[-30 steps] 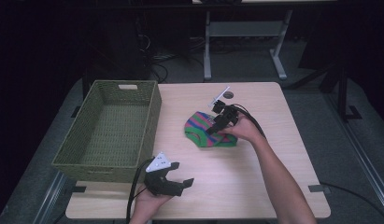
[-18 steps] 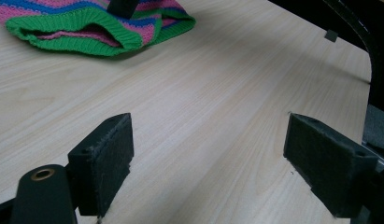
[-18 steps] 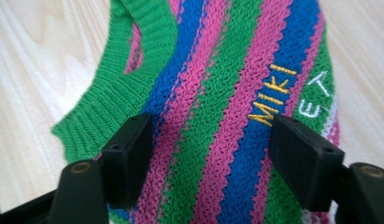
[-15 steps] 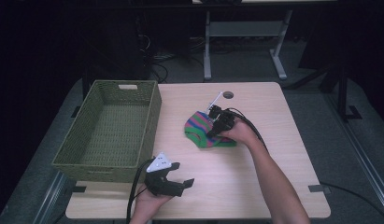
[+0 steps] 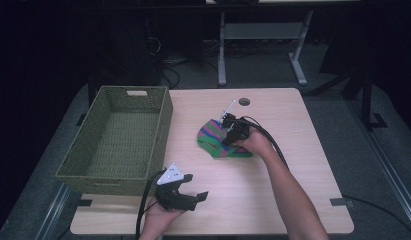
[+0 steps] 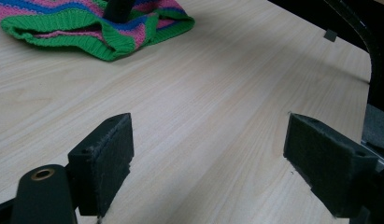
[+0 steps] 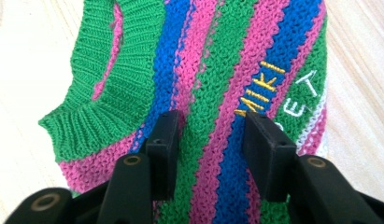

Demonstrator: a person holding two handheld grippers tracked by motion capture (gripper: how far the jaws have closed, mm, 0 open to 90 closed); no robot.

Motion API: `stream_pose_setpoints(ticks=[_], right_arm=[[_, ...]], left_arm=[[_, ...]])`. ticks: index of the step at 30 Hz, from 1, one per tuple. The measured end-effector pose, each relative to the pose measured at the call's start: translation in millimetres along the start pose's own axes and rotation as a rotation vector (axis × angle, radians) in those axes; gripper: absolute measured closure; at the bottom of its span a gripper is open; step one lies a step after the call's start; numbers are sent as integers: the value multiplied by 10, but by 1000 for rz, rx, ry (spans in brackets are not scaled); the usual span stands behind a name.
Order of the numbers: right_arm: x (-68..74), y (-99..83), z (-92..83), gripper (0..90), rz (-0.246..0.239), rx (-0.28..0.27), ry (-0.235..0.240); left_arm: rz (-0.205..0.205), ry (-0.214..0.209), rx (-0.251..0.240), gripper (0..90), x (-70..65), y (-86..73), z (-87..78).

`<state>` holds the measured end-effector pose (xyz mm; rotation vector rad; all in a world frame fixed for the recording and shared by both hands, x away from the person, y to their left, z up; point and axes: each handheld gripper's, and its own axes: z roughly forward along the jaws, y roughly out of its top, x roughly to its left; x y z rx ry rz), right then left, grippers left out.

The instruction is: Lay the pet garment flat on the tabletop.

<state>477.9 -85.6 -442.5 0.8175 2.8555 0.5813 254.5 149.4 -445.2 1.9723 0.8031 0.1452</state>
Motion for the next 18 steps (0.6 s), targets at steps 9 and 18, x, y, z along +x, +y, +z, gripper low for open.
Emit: stream_pose_setpoints(ticks=[9, 18], right_arm=[[35, 1, -5, 693, -1, -3, -15], [62, -7, -13, 765, -10, -11, -35]], left_arm=[[4, -1, 8, 157, -6, -2, 12], [0, 1, 2, 157, 1, -1, -1]])
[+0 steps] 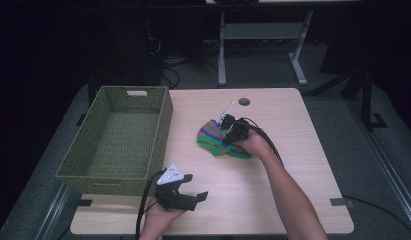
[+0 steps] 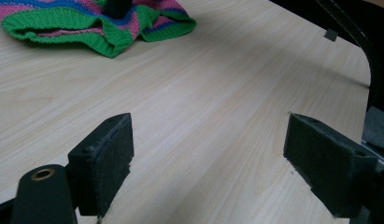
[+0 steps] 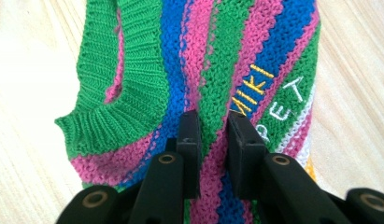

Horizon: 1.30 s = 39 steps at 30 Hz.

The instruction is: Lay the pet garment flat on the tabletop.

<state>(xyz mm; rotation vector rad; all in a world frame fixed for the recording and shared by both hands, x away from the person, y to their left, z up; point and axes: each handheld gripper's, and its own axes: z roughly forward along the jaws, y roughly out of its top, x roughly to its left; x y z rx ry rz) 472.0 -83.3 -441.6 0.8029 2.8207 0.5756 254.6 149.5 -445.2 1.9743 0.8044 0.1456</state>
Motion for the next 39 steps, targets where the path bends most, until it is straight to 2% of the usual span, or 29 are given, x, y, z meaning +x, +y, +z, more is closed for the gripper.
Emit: stream_pose_setpoints(ticks=[8, 15, 28, 34, 39], right_arm=[[-43, -24, -62, 781, 35, -26, 38], [-55, -31, -121, 785, 47, -52, 47], [-136, -101, -372, 787, 80, -108, 59], [-164, -143, -550, 788, 98, -157, 67], [-179, -159, -622, 788, 94, -171, 65]], left_arm=[[-5, -3, -1, 157, 10, 2, -1], [-4, -1, -2, 157, 8, 2, -8], [-10, -2, -5, 157, 17, -2, -11], [-20, 5, -16, 157, 38, -1, -25], [-21, 6, -12, 157, 31, 0, -18]])
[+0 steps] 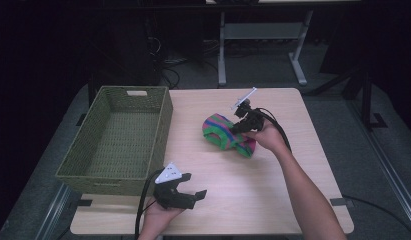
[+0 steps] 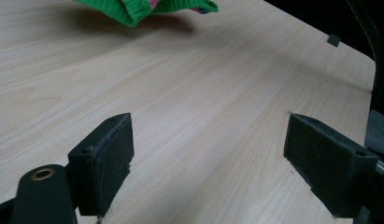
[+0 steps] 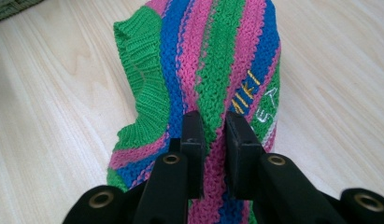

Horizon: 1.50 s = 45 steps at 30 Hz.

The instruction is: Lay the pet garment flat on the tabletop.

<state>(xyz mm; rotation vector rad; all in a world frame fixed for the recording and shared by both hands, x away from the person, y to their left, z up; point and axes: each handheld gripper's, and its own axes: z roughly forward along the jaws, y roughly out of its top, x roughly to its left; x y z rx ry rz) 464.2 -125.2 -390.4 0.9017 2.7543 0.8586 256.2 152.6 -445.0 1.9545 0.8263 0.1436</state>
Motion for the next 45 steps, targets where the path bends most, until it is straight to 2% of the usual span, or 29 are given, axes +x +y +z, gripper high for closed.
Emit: stream_pose_setpoints(ticks=[12, 45], right_arm=[[-23, -40, -185, 787, 42, -28, 27], [63, -126, -543, 787, 30, -84, 64]], left_arm=[[3, 1, -1, 156, -9, -4, 7], [10, 3, 9, 157, -9, -5, 13]])
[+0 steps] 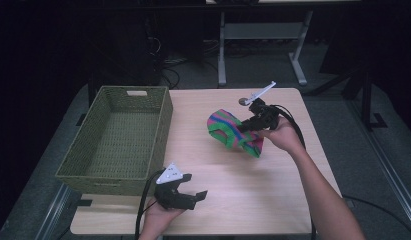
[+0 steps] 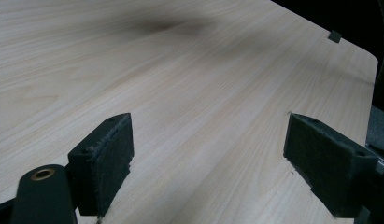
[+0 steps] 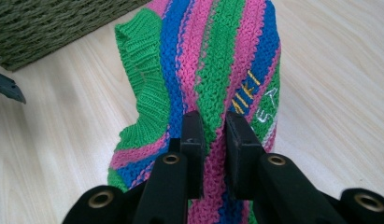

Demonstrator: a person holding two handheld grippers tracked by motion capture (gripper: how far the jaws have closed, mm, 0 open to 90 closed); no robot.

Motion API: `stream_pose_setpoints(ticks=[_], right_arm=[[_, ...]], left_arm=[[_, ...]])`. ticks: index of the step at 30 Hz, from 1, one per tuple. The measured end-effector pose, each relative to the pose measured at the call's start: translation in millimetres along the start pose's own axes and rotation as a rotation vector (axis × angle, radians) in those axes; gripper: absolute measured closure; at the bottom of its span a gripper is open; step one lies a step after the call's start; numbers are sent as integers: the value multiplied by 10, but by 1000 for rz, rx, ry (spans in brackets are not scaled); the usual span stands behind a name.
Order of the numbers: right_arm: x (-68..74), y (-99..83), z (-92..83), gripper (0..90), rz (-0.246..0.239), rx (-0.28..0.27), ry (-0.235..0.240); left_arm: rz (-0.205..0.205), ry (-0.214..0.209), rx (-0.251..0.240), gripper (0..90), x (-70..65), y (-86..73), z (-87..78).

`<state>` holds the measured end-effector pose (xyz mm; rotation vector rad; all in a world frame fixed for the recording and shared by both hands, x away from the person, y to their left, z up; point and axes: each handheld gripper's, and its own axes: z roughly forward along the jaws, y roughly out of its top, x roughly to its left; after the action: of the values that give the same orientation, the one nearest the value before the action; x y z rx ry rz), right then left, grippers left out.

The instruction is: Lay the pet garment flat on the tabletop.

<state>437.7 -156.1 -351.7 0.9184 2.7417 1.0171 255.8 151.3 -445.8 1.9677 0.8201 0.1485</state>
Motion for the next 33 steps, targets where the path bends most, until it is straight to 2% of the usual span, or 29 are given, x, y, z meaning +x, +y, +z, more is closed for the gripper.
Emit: stream_pose_setpoints(ticks=[10, 25, 33], right_arm=[[77, -8, -98, 787, -11, -16, 15], [136, -120, -202, 786, -1, -32, 34], [205, -172, -216, 786, -21, -33, 41]], left_arm=[[-1, 1, -3, 157, 3, -3, 2], [-5, -1, -6, 157, 5, -5, 7], [-4, 0, -7, 157, 2, -3, 0]])
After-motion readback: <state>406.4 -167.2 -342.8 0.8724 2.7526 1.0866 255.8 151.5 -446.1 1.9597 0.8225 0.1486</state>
